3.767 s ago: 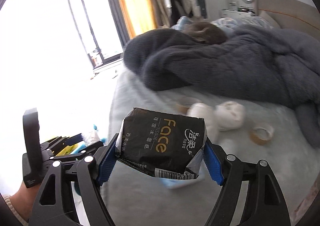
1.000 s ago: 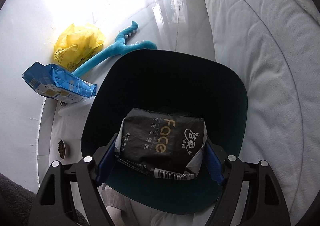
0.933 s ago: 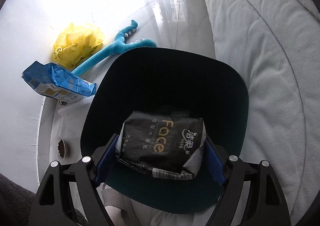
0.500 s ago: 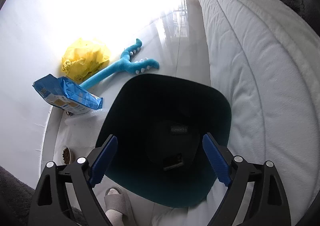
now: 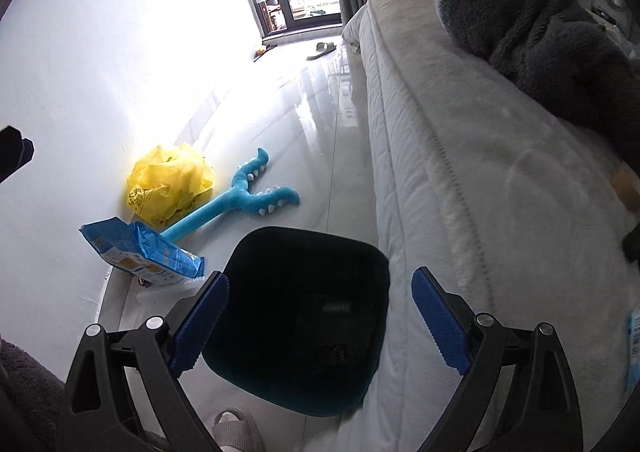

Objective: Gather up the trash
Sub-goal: 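Move both tools back over the bed toward the remaining items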

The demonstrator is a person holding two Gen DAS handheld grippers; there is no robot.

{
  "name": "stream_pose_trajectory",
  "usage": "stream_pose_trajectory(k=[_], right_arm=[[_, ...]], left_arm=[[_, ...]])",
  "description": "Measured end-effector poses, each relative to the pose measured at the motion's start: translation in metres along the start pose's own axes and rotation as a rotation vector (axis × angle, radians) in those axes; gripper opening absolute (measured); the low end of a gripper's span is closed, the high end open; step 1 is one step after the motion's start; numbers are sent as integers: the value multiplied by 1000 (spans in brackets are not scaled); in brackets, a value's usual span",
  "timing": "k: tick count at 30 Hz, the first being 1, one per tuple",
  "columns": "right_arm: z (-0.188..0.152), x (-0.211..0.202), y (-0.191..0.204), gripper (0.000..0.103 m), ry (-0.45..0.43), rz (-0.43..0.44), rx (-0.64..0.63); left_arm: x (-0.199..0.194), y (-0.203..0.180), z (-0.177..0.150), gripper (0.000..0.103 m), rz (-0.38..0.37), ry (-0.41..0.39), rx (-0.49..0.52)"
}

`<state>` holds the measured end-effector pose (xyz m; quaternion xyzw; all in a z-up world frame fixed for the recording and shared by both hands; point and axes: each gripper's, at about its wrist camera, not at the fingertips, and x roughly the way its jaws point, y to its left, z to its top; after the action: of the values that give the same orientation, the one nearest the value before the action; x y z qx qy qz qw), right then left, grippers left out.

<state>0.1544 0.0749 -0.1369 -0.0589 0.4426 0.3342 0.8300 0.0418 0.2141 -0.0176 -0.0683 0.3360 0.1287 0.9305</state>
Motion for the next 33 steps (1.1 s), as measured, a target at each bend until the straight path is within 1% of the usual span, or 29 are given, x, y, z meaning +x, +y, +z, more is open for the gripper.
stream_pose_trajectory(k=[2,3,7,10,14,19,26,33], right_arm=[[2,-10,-6,95,-22,-7,9],[2,-14,-10,95,-32,-10,11],[4,-33,-21,95,-69,-30,7],[4,-45,-28,96,-88,-48,6],[2,-61,-43,96,-104,-86,3],[0,-81,-64,96,-126,-109,26],[-7,-103,-98,96,-145,-155,71],[-21,-116,-135,96,-151,-194,126]], left_arm=[[1,-9,2,99,21,0,18],[0,-12,2,99,11,-6,23],[-5,-24,6,99,-94,-24,8],[-5,-33,8,99,-135,-34,17],[-7,-48,10,99,-160,-56,40],[-4,-70,11,99,-189,-61,65],[5,-103,8,99,-201,-52,102],[19,-135,2,98,-221,-25,153]])
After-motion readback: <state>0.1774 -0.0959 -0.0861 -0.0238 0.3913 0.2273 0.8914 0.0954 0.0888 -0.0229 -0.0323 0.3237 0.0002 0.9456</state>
